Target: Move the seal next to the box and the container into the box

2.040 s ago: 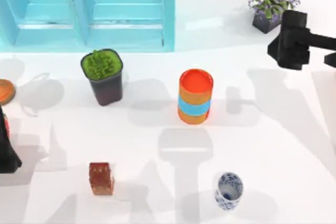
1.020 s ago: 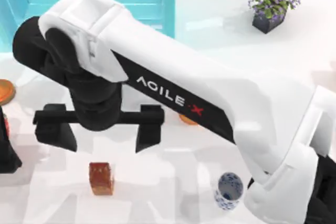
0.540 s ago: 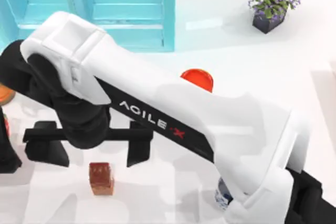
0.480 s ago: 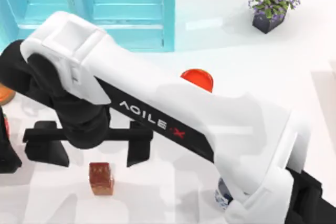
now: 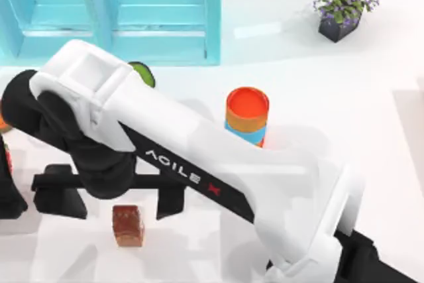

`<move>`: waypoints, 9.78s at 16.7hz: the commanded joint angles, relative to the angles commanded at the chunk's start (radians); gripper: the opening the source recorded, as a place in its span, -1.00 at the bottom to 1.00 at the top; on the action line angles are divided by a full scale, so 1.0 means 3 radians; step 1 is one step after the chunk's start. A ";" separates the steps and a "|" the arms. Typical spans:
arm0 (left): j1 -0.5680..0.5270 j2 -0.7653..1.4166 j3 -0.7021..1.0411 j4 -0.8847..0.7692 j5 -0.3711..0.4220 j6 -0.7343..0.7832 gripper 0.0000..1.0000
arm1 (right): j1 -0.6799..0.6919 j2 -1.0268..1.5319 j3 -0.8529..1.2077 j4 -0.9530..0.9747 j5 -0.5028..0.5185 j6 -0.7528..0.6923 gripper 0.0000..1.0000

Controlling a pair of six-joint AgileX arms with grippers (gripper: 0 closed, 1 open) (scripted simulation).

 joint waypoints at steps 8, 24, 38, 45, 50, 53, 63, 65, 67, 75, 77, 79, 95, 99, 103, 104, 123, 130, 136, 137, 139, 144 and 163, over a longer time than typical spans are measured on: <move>0.0000 0.0000 0.0000 0.0000 0.0000 0.0000 1.00 | -0.0005 0.0875 0.1202 -0.0316 0.0013 -0.0002 1.00; 0.0000 0.0000 0.0000 0.0000 0.0000 0.0000 1.00 | -0.0006 0.0879 0.1207 -0.0317 0.0013 -0.0003 -0.81; 0.0000 0.0000 0.0000 0.0000 0.0000 0.0000 1.00 | 0.0024 0.0732 0.1005 -0.0068 -0.0017 -0.0020 -1.00; 0.0000 0.0000 0.0000 0.0000 0.0000 0.0000 1.00 | -0.0057 -0.0141 -0.0317 0.0397 -0.0032 -0.0118 -1.00; 0.0000 0.0000 0.0000 0.0000 0.0000 0.0000 1.00 | -0.0151 -0.1035 -0.1686 0.0870 -0.0049 -0.0210 -1.00; 0.0000 0.0000 0.0000 0.0000 0.0000 0.0000 1.00 | -0.0208 -0.1578 -0.2523 0.1157 -0.0060 -0.0263 -1.00; 0.0000 0.0000 0.0000 0.0000 0.0000 0.0000 1.00 | -0.0319 -0.2658 -0.4187 0.1727 -0.0084 -0.0370 -1.00; 0.0000 0.0000 0.0000 0.0000 0.0000 0.0000 1.00 | -0.0319 -0.2658 -0.4187 0.1727 -0.0084 -0.0370 -1.00; 0.0000 0.0000 0.0000 0.0000 0.0000 0.0000 1.00 | -0.0299 -0.2640 -0.4183 0.1719 -0.0083 -0.0365 -1.00; 0.0000 0.0000 0.0000 0.0000 0.0000 0.0000 1.00 | -0.1231 -0.2888 -0.4425 0.1695 -0.0087 -0.1318 -1.00; 0.0000 0.0000 0.0000 0.0000 0.0000 0.0000 1.00 | -0.1684 -0.3000 -0.4547 0.1683 -0.0088 -0.1777 -1.00; 0.0000 0.0000 0.0000 0.0000 0.0000 0.0000 1.00 | -0.2185 -0.3114 -0.4672 0.1670 -0.0088 -0.2268 -1.00; 0.0000 0.0000 0.0000 0.0000 0.0000 0.0000 1.00 | -0.3039 -0.3320 -0.5149 0.1904 -0.0092 -0.3120 -1.00; 0.0000 0.0000 0.0000 0.0000 0.0000 0.0000 1.00 | -0.3040 -0.3294 -0.5323 0.2111 -0.0088 -0.3114 -1.00; 0.0000 0.0000 0.0000 0.0000 0.0000 0.0000 1.00 | -0.3033 -0.3272 -0.5493 0.2321 -0.0094 -0.3116 -1.00; 0.0000 0.0000 0.0000 0.0000 0.0000 0.0000 1.00 | -0.3032 -0.3263 -0.5545 0.2388 -0.0093 -0.3115 -1.00; 0.0000 0.0000 0.0000 0.0000 0.0000 0.0000 1.00 | -0.3033 -0.3238 -0.5627 0.2472 -0.0093 -0.3110 0.96; 0.0000 0.0000 0.0000 0.0000 0.0000 0.0000 1.00 | -0.3033 -0.3238 -0.5627 0.2472 -0.0093 -0.3110 1.00; 0.0000 0.0000 0.0000 0.0000 0.0000 0.0000 1.00 | -0.3013 -0.3301 -0.5429 0.2330 -0.0135 -0.3108 1.00; 0.0000 0.0000 0.0000 0.0000 0.0000 0.0000 1.00 | -0.3010 -0.3321 -0.5331 0.2239 -0.0140 -0.3108 1.00; 0.0000 0.0000 0.0000 0.0000 0.0000 0.0000 1.00 | -0.3011 -0.3340 -0.5115 0.1999 -0.0129 -0.3113 1.00; 0.0000 0.0000 0.0000 0.0000 0.0000 0.0000 1.00 | -0.3035 -0.3326 -0.4596 0.1348 -0.0079 -0.3115 1.00; 0.0000 0.0000 0.0000 0.0000 0.0000 0.0000 1.00 | -0.1329 -0.3916 -0.5817 0.1885 -0.0052 -0.1376 1.00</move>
